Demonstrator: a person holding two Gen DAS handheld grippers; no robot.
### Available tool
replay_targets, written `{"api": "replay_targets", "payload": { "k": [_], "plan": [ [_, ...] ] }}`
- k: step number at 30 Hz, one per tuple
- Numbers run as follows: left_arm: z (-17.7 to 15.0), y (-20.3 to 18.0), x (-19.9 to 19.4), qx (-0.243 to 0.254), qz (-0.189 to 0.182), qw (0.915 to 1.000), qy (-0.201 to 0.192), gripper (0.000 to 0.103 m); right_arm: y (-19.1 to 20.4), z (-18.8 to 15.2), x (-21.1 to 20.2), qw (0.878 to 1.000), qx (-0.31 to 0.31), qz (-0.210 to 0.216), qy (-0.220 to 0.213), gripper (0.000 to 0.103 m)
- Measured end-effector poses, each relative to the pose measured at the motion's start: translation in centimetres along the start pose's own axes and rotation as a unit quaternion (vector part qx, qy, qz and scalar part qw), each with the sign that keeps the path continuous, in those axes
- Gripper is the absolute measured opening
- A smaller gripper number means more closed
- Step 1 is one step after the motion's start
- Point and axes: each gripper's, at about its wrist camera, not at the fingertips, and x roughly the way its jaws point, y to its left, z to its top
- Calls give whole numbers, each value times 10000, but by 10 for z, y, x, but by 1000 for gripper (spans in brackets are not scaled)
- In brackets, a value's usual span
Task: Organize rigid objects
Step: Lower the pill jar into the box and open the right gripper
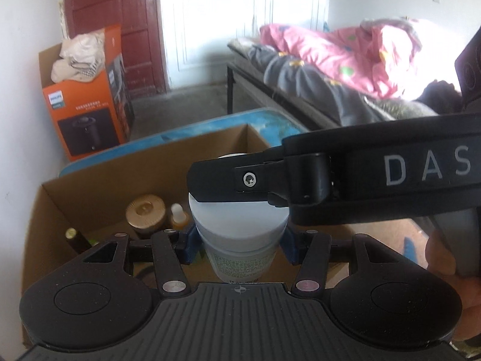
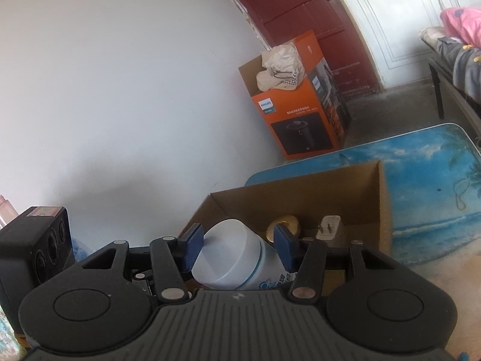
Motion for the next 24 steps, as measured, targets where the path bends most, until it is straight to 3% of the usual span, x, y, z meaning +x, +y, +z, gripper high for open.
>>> {"api": "replay_targets", "payload": {
  "k": [13,18,24],
  "plan": [
    [-2,3,19,-220,-127,9969,748,53,-21,-8,18,9984,-408,-360,147,55],
    [-4,4,23,-434,-269,9958,762,54,-31,-12,13,9988,-307,-362,128,55],
    [-6,-1,21,-317,-216,9974,607,60,-32,-13,6,9989,-305,-354,105,55]
  ]
}}
